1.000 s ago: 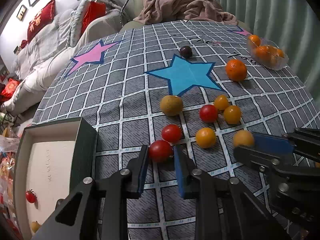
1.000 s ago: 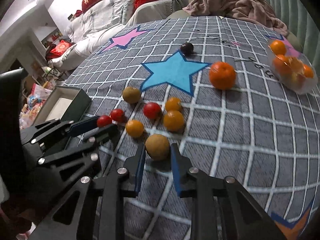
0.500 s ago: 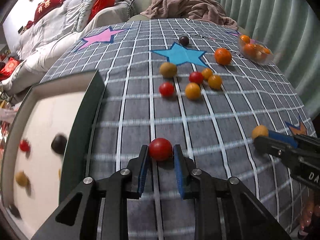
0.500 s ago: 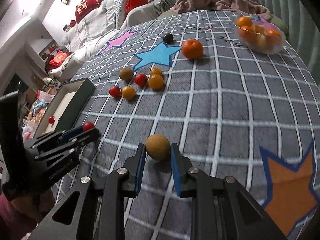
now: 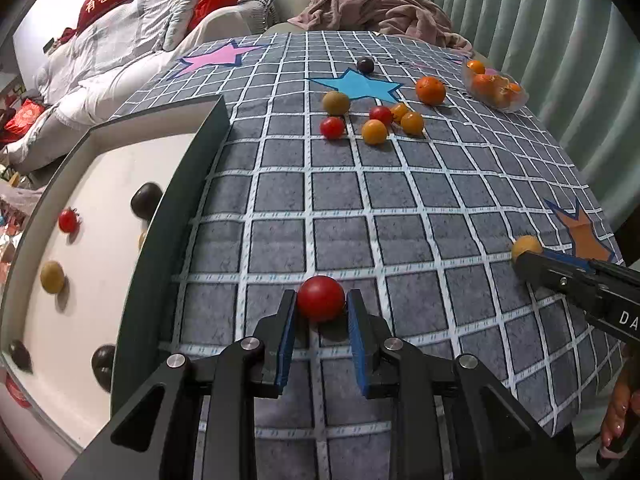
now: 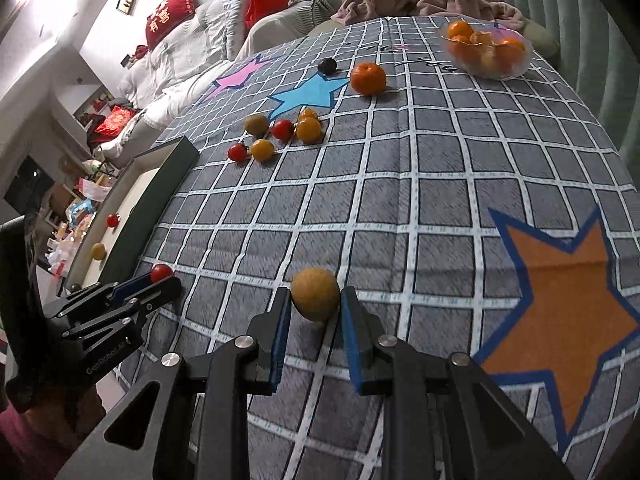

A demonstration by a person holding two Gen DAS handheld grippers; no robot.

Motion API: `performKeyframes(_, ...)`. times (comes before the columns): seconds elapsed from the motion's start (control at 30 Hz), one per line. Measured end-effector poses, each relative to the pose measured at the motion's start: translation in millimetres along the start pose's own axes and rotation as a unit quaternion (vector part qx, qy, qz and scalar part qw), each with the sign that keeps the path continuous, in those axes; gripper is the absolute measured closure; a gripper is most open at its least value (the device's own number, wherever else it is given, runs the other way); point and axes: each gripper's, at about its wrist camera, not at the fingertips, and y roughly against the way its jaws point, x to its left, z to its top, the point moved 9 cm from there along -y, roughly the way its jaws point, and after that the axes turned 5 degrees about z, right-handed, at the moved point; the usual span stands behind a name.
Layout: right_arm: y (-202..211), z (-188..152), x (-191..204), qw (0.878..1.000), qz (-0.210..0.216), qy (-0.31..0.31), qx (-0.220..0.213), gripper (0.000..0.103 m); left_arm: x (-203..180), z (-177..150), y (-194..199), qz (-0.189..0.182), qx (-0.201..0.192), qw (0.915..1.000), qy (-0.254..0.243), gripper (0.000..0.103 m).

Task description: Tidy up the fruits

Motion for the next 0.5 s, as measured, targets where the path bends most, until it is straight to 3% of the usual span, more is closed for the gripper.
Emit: performKeyframes(0.5,12,-4,25,1.000,-0.009,0.021,-0.003,0.076,15,-6,24,-0.015,-0.017,0.9994,0.025,0.077)
